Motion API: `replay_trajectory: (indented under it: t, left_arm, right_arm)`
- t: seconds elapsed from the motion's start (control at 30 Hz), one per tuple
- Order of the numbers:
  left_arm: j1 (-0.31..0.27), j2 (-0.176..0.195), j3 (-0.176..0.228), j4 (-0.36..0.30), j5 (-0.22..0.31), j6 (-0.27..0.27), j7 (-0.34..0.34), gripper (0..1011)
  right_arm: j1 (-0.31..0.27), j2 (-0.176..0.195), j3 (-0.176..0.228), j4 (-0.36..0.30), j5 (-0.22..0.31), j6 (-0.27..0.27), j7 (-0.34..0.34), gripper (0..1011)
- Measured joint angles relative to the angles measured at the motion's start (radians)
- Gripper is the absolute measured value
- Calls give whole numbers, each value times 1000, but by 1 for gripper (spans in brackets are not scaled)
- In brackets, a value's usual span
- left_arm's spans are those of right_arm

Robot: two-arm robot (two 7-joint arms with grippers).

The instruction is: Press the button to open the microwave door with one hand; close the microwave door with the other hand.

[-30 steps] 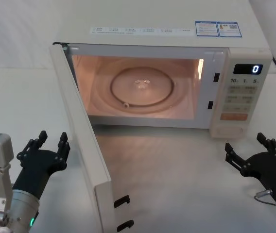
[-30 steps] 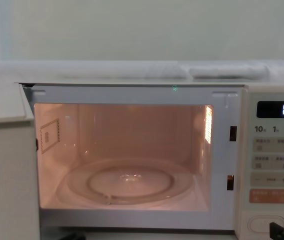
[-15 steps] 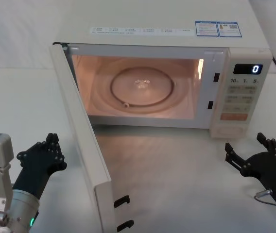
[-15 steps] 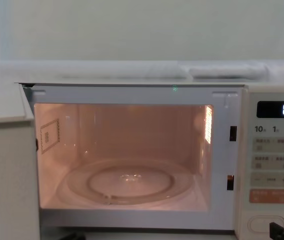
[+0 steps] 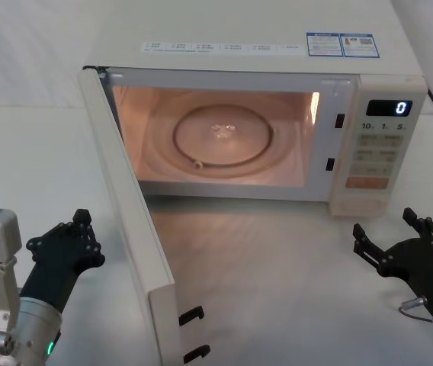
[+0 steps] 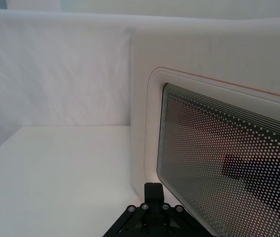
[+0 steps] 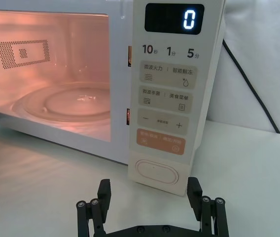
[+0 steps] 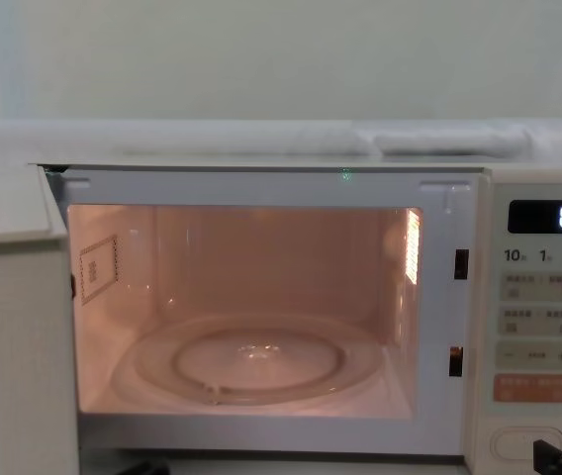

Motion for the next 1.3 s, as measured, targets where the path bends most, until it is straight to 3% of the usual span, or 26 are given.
replay_trajectory:
  t: [0.47,0.7,1.03,1.3]
  left_arm:
    - [0,-1,-1,0,0,1,-1,0]
    - [19,-6,-29,-28,-19,30,-40,0]
    - [79,11,-100,-109,-80,40,-123,0]
    - [142,48,-183,-178,-195,47,-198,0]
  right_arm:
    - [0,0,0,0,0,0,0,1002]
    - [0,0,0,0,0,0,0,1002]
    - [0,0,0,0,0,0,0,1002]
    - [0,0,0,0,0,0,0,1002]
